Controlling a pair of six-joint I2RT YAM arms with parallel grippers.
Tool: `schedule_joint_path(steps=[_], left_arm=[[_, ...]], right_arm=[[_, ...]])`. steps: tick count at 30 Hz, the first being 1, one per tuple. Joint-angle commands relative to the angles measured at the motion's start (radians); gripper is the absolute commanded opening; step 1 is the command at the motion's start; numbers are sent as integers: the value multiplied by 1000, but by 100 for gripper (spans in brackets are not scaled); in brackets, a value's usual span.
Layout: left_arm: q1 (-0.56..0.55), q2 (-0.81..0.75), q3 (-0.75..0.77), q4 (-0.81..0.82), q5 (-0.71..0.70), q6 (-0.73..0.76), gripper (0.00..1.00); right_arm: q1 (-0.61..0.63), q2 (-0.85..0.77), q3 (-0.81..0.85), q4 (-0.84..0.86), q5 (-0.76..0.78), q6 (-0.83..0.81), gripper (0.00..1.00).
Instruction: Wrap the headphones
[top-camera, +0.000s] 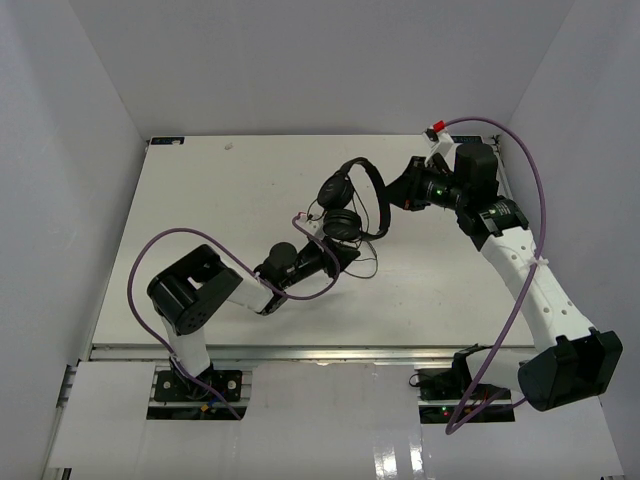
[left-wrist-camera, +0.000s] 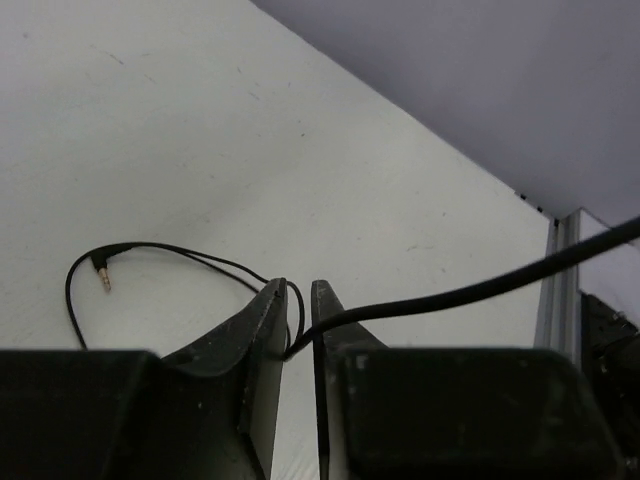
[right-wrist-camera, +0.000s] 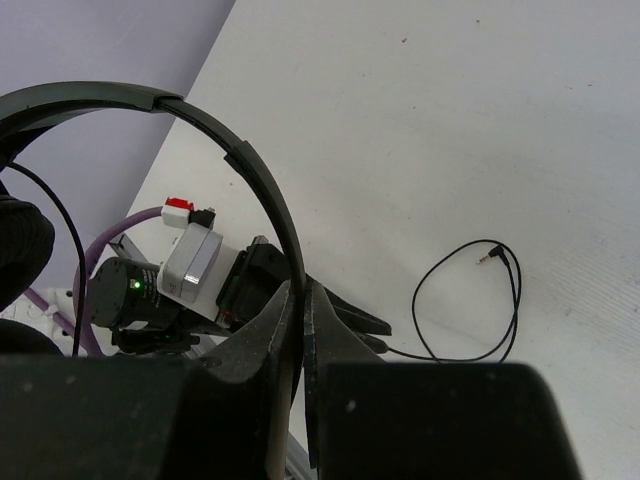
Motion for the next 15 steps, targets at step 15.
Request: schedule_joint_path(steps=[15], left_arm=[[92,-341,-74,-334,83,89,0]], right_arm=[[-33,-114,-29,18,-359,-278,8]])
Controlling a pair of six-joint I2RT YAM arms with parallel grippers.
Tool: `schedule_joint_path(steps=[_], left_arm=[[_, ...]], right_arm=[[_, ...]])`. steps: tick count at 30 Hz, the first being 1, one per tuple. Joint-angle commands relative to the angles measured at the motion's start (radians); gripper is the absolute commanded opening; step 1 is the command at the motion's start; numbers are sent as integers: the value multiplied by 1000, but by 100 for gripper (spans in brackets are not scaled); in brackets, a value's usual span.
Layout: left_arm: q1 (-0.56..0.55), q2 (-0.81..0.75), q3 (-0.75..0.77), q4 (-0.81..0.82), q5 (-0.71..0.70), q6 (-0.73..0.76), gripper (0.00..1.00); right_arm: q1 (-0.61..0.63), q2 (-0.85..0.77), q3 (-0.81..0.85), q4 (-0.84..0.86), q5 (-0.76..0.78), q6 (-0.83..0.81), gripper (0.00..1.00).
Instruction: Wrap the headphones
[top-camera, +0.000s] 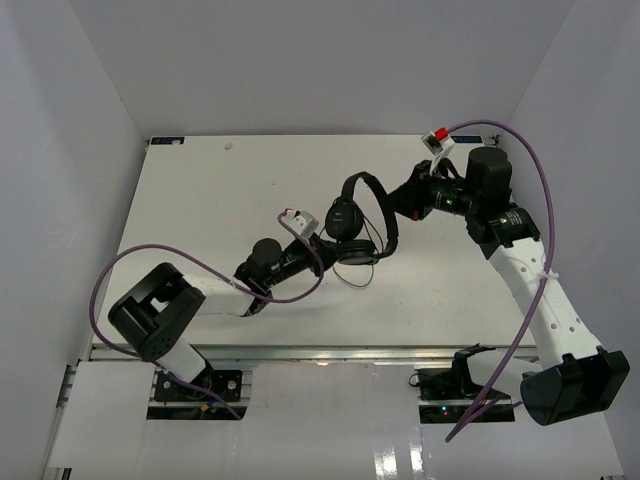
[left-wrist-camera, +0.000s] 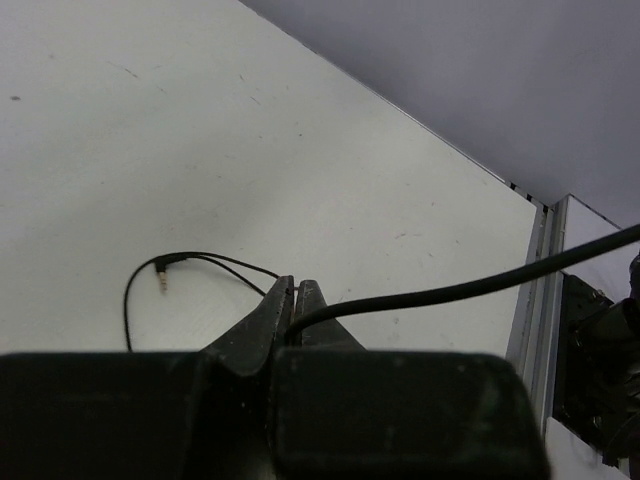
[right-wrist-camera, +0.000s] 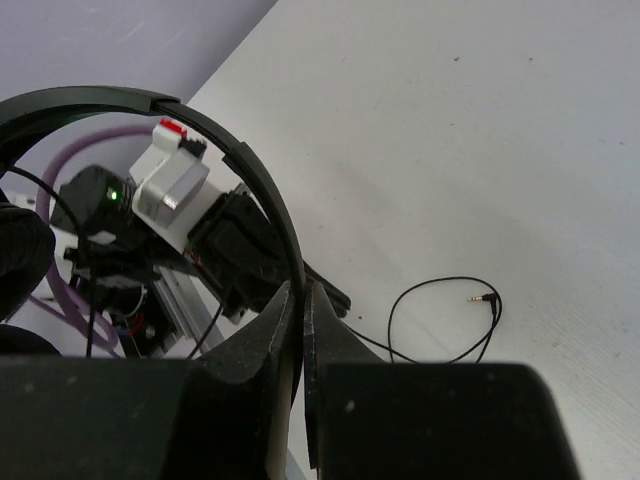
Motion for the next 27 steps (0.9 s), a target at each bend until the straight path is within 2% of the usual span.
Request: schedule_joint_path(steps=[1,3,6,8,9,14,20,27], left_arm=[[87,-179,-10,-241,69,65,0],[129,-230,45,-394,118,98,0],[169,-266,163,-623,185,148,0],[182,-288,234,-751,207,184,0],[185,-295,241,-766,210,194,0],[209,-325,385,-1036,235,202,0],[219,-331,486,-1226,275,157,0],[219,-275,625,-1323,411,89,0]], right_arm=[[-7,-56,-18,16,-263,-172,8],[-5,-70,-28,0,-286,-224,8],[-4,-88,-20,-67,-240,-332,8],[-5,-95,-17,-103,-202,-388,8],[-5,-97,-18,-107,-185,-403,8],[-4,-103,-36,-117,-5,-424,8],[-2,-104,-66,-80,156,-433,8],[14,-104,-129,-24,293,-494,8]])
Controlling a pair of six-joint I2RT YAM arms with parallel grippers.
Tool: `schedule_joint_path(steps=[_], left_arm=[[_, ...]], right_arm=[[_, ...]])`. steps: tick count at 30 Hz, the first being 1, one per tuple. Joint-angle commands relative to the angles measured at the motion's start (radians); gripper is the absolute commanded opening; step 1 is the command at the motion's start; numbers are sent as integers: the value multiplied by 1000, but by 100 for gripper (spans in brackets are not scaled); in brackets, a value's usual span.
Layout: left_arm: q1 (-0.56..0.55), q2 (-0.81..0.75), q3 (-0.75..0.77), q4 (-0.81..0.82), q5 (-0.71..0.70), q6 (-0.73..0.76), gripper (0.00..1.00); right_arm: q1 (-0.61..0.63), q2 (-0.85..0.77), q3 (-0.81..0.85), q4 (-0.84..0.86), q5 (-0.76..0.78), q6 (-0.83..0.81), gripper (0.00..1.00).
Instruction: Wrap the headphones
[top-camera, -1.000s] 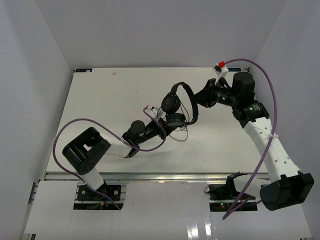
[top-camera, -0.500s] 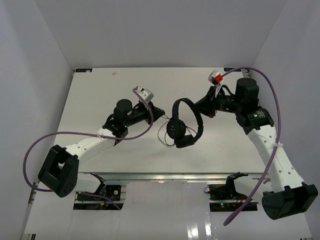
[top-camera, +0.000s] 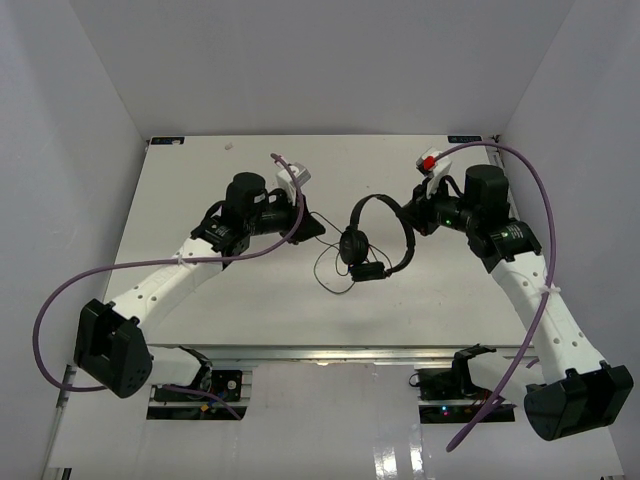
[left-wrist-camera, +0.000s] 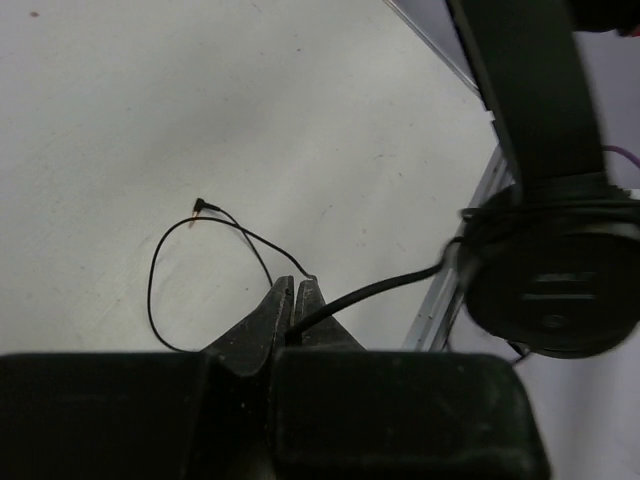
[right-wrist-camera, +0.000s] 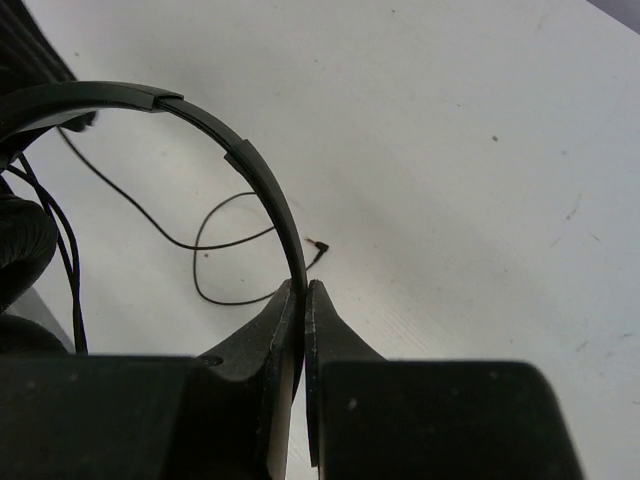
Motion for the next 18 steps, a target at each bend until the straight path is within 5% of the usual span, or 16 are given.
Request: schedule_joint_path(steps=[1,8,18], left_arm=[[3,24,122,-110,133,-59,0],[3,94,209,-202,281,-110,0],[3,198,302,-478,316,16,0]], right_arm=[[19,-18,-28,94,115,-58,8],[64,-17,-62,168,265,-163,8],[112,-6,-104,260,374,-291,8]])
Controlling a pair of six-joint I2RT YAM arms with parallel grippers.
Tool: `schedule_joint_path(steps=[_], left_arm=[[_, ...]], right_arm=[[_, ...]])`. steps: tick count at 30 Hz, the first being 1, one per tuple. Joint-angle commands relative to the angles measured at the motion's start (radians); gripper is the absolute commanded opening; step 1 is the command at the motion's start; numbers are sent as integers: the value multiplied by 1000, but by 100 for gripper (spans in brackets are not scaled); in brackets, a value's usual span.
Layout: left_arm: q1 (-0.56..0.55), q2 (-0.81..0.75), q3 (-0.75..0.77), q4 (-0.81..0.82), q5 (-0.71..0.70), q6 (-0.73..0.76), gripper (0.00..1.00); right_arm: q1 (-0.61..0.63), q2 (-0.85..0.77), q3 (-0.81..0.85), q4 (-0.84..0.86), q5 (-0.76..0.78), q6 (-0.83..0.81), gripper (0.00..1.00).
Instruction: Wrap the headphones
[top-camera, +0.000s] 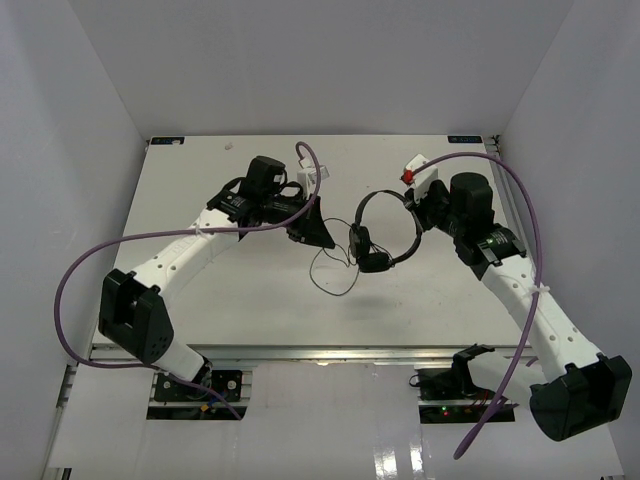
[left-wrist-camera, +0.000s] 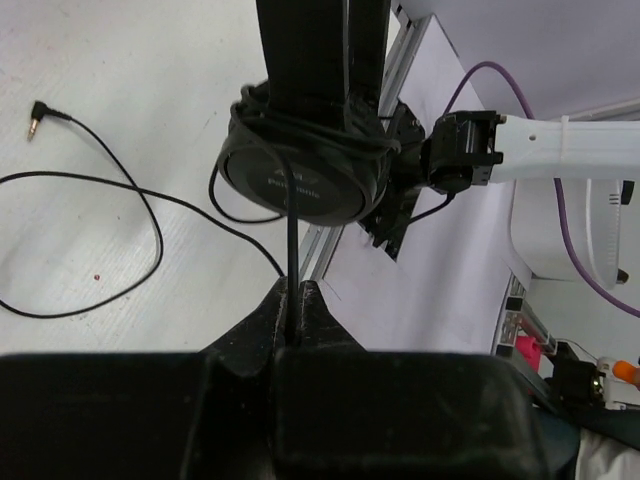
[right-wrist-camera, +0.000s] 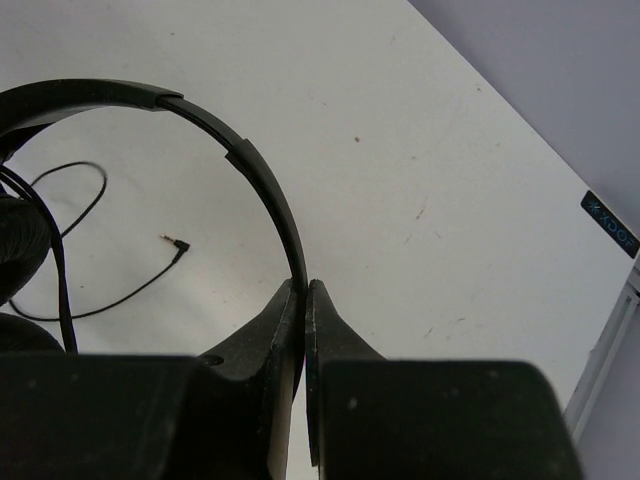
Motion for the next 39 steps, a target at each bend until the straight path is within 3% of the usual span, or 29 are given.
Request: schedule_joint_path(steps=[1,9,14,20,33,39], left_arm=[[3,10,62,-124,66,53,0],[1,80,161,-136,177,-20,2],[-3,72,133,1,249,-183,3],[-24,62,81,143,291,-310,11],[-71,71,50,311,121,-426,38],[-99,78,32,333,55,-427,41]], right_arm=[[38,-8,-27,119,78,-72,8],[146,17,-60,207,225,-91,8],[173,42,-75,276,335,14,8],[173,72,-55,262,353,145,8],[173,179,95,105,346,480,8],[159,194,116,85,341,615,8]])
